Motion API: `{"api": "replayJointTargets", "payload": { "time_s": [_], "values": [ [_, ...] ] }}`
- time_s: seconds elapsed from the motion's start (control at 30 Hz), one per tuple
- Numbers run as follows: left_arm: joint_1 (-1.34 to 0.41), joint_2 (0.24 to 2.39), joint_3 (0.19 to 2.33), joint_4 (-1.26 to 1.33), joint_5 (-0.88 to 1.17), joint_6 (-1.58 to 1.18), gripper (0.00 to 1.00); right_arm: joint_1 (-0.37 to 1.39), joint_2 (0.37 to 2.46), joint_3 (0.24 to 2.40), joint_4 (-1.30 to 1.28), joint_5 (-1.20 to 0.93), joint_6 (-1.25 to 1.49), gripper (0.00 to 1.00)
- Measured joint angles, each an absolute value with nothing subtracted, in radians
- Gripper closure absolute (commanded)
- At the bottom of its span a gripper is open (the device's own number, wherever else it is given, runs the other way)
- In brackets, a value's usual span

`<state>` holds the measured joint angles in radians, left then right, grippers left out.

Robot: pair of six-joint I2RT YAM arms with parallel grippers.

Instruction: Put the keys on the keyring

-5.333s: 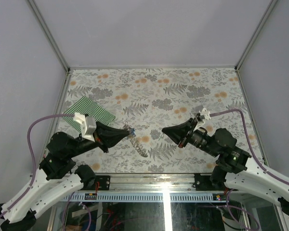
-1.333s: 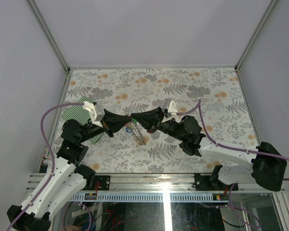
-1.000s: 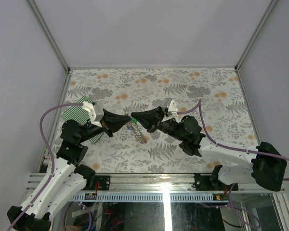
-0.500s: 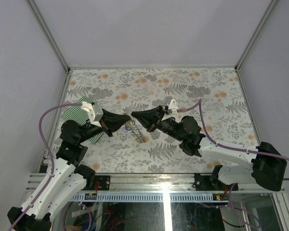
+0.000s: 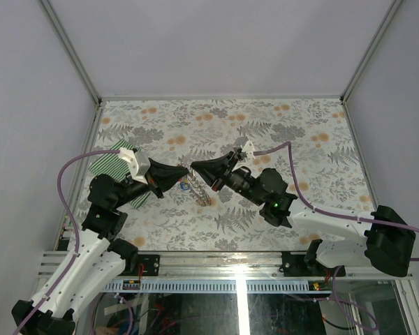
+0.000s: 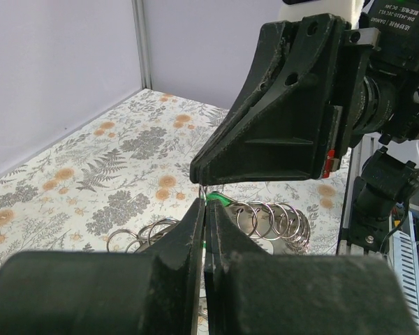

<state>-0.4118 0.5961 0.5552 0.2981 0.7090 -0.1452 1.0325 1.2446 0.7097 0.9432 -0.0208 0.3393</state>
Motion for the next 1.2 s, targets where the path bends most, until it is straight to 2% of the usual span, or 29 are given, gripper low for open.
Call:
{"api": "replayJointTargets", "payload": {
  "time_s": [0.27, 0.4, 0.63, 0.97, 1.2],
  "values": [
    [-0.411, 0.588, 0.554, 0.302, 0.713, -0.146, 1.00, 1.031, 1.230, 0.715, 0.854, 0.069, 0.390, 0.69],
    [-0.411, 0.586, 0.554, 0.303, 0.714, -0.146, 1.00, 1.030, 1.166, 0.704, 0.832, 0.073, 0.384, 0.65],
    [-0.411, 0.597, 0.554, 0.332, 0.731, -0.187, 1.00, 1.030, 0.974, 0.673, 0.743, 0.058, 0.311, 0.64],
    [-0.411, 0.616, 0.538, 0.480, 0.840, -0.371, 1.00, 1.030, 0.649, 0.668, 0.322, -0.007, 0.165, 0.65],
    [-0.414, 0.583, 0.457, 0.586, 0.881, -0.535, 1.00, 1.029, 0.537, 0.696, 0.014, -0.082, 0.123, 0.64]
  ]
}}
